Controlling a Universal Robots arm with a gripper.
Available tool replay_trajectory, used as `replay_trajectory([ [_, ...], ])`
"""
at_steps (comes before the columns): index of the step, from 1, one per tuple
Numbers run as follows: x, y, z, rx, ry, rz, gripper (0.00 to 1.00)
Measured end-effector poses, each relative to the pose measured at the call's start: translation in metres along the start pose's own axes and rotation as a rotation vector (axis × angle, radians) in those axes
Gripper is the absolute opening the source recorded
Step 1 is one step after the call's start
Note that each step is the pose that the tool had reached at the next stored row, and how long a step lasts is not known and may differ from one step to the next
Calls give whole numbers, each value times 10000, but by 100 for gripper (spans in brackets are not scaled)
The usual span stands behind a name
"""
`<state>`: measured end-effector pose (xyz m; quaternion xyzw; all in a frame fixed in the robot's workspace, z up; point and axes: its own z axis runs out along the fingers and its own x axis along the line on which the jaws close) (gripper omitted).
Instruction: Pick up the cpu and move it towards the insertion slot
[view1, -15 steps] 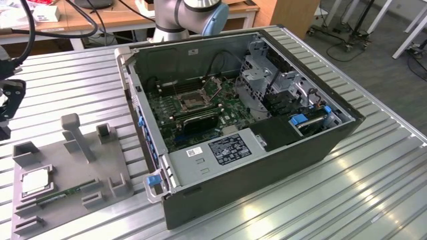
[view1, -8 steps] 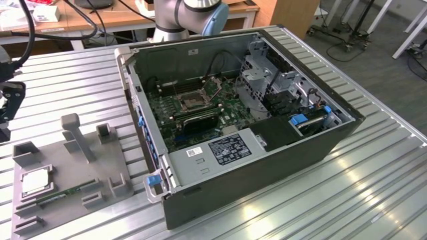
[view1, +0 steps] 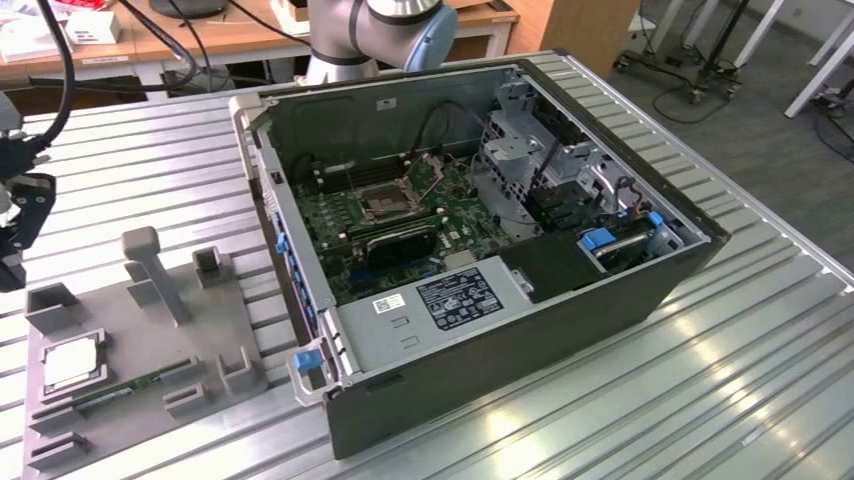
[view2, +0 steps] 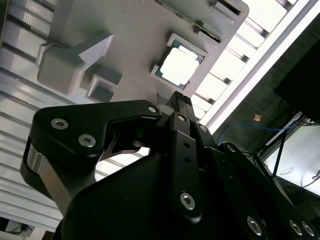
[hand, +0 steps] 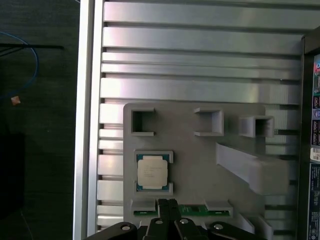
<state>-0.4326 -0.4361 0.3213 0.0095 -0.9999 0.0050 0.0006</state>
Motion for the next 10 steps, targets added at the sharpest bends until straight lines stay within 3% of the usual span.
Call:
replay_trajectory([
  [10, 1, -2, 56, 0, 1, -1, 11],
])
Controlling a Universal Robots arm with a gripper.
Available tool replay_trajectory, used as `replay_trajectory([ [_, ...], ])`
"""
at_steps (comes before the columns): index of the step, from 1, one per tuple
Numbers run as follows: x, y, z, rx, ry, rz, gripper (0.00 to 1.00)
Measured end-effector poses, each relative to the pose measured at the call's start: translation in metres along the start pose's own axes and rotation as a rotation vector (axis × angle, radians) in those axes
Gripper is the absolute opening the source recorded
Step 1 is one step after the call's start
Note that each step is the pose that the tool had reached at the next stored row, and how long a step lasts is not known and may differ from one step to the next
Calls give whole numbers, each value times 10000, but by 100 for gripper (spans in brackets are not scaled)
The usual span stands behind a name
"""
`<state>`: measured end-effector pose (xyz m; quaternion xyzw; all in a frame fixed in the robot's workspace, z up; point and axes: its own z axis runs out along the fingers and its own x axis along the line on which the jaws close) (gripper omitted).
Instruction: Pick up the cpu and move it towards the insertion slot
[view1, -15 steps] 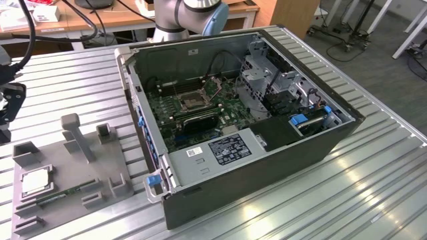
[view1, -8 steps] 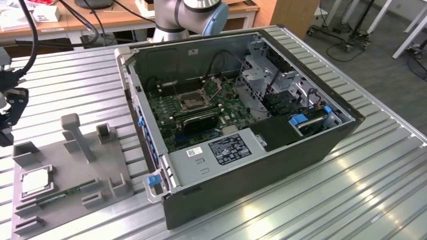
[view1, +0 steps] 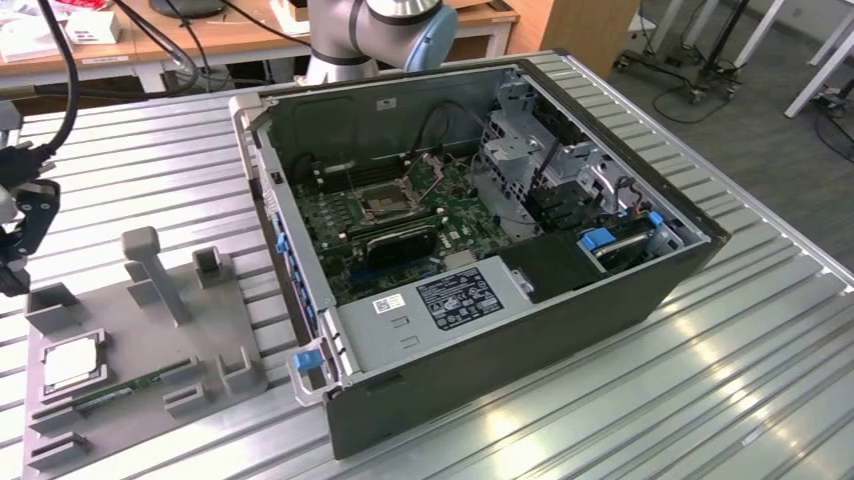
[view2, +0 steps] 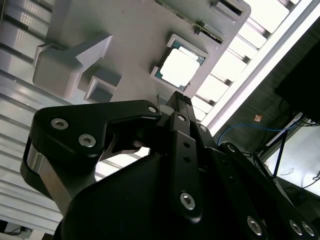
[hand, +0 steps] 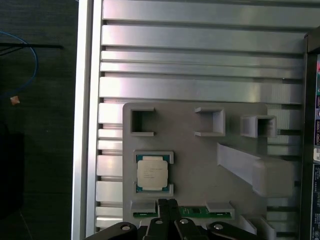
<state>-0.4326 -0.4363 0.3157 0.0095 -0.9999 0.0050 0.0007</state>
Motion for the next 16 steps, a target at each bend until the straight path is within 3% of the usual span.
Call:
replay_trajectory([
  [16, 0, 1, 56, 0, 0, 0, 11],
])
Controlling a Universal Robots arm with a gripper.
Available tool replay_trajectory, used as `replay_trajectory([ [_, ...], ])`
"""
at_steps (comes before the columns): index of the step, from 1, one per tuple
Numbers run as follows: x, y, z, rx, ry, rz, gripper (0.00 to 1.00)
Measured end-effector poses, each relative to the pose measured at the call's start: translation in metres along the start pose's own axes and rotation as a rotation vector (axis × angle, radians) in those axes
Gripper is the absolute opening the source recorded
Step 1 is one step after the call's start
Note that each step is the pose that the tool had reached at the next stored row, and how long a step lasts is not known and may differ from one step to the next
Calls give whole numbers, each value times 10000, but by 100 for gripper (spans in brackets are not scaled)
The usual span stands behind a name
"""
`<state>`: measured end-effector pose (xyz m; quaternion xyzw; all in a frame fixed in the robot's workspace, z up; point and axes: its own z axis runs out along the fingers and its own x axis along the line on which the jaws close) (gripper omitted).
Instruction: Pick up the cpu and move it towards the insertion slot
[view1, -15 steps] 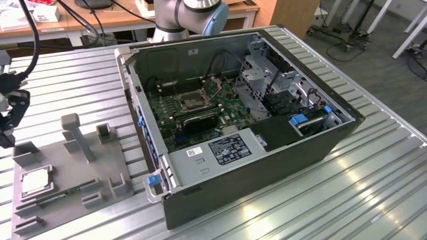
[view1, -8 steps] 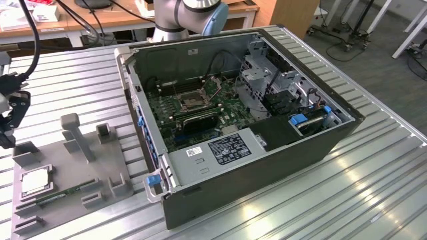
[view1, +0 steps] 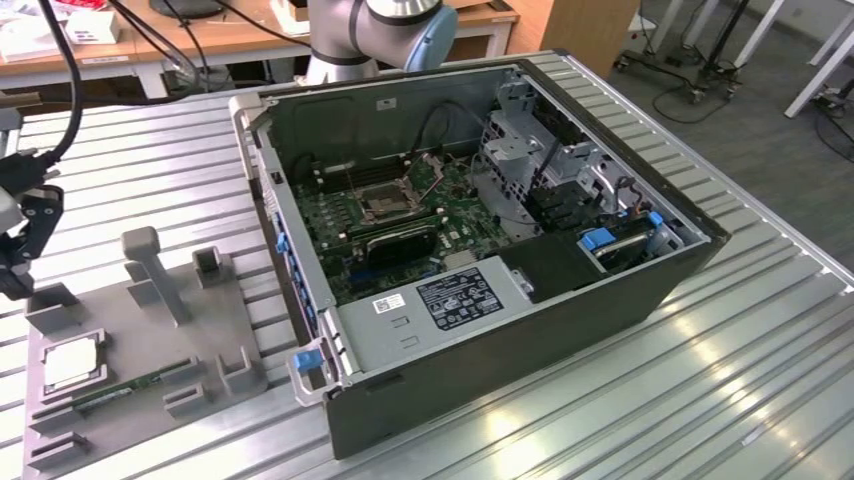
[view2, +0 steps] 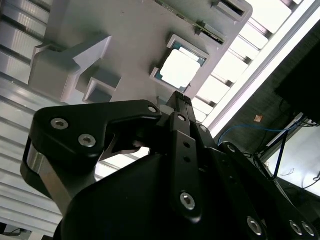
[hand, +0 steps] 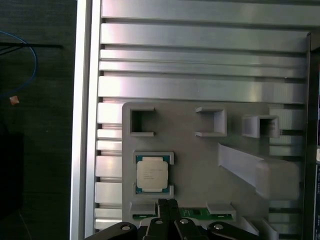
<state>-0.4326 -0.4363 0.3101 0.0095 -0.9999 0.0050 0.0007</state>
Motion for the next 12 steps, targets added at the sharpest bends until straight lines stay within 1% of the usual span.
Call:
replay_trajectory([
  [12, 0, 0, 20, 0, 0, 0, 11],
])
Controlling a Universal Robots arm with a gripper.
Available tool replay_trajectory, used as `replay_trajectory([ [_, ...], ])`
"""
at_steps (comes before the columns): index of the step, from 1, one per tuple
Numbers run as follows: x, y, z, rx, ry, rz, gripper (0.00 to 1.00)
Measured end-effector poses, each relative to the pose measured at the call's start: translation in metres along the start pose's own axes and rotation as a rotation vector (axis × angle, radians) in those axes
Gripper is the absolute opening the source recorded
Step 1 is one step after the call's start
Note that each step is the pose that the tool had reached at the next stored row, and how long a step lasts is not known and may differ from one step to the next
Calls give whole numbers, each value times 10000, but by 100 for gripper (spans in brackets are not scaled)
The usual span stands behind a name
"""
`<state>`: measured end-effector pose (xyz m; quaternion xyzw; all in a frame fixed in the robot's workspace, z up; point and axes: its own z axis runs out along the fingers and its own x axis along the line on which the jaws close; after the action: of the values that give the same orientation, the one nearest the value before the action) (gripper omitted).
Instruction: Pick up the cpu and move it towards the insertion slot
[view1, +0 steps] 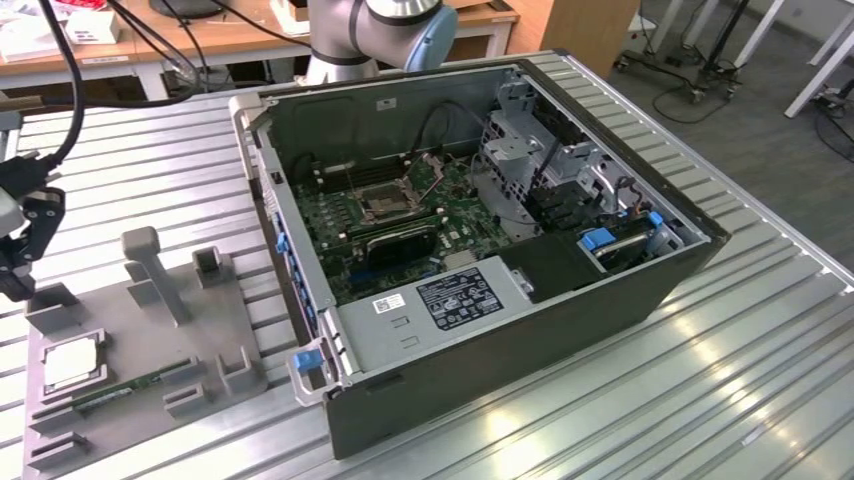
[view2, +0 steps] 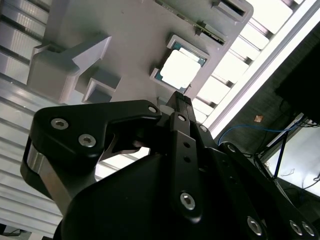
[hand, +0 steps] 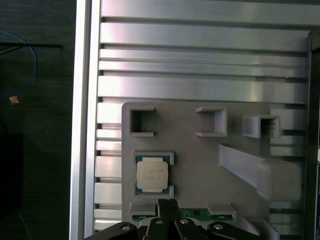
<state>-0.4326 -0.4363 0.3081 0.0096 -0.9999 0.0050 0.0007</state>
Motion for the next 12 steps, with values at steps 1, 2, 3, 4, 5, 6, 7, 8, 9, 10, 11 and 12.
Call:
replay_trajectory([
  [1, 0, 0, 4, 0, 0, 0, 11],
  [2, 0, 0, 5, 0, 0, 1, 11],
  [3, 0, 0, 7, 0, 0, 0, 11],
  [4, 0, 0, 9, 0, -1, 0, 11],
  [5, 0, 0, 11, 0, -1, 1, 11],
  [6, 0, 0, 14, -1, 0, 0, 11],
  [7, 0, 0, 16, 0, 0, 0, 11],
  [8, 0, 0, 18, 0, 0, 0, 11],
  [9, 0, 0, 21, 0, 0, 0, 11],
  [10, 0, 0, 23, 0, 0, 0, 11],
  [11, 0, 0, 25, 0, 0, 0, 11],
  [12, 0, 0, 27, 0, 0, 0, 11],
])
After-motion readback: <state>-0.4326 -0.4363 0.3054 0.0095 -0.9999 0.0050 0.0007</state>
